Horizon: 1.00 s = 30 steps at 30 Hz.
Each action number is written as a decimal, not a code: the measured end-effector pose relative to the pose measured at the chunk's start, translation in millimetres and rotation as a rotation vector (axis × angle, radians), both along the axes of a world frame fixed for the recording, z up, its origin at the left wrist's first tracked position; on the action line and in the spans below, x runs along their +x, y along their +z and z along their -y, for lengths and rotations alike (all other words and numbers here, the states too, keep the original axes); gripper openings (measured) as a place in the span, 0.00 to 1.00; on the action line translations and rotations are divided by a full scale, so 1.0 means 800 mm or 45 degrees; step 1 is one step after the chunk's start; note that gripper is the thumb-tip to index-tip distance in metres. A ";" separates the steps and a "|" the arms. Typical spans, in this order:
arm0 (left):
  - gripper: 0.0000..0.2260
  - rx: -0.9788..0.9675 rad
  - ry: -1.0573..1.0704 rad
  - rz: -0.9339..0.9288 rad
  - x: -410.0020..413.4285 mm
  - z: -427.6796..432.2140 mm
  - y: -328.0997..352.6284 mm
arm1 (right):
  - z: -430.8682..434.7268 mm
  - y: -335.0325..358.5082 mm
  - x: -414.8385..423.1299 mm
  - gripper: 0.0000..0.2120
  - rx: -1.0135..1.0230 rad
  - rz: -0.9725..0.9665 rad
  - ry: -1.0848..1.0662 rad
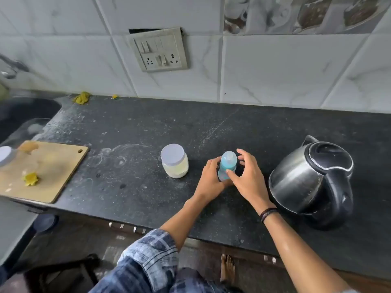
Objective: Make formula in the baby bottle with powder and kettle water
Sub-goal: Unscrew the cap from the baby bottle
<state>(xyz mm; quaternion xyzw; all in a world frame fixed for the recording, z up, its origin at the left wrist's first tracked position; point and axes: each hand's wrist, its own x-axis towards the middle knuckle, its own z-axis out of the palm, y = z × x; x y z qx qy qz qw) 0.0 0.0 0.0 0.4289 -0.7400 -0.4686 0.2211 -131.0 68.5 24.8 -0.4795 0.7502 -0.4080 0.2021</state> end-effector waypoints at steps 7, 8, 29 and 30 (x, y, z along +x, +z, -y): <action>0.26 0.027 0.124 -0.037 -0.014 0.003 -0.002 | 0.004 -0.007 -0.011 0.33 0.012 0.008 0.056; 0.25 0.020 0.112 -0.050 -0.015 0.003 -0.002 | 0.005 -0.006 -0.011 0.34 0.019 -0.001 0.067; 0.26 -0.236 -0.041 0.091 -0.008 0.018 -0.045 | 0.031 0.008 0.008 0.25 0.107 -0.205 -0.027; 0.25 -0.251 -0.046 0.088 -0.008 0.020 -0.045 | 0.032 0.009 0.008 0.25 0.107 -0.204 -0.025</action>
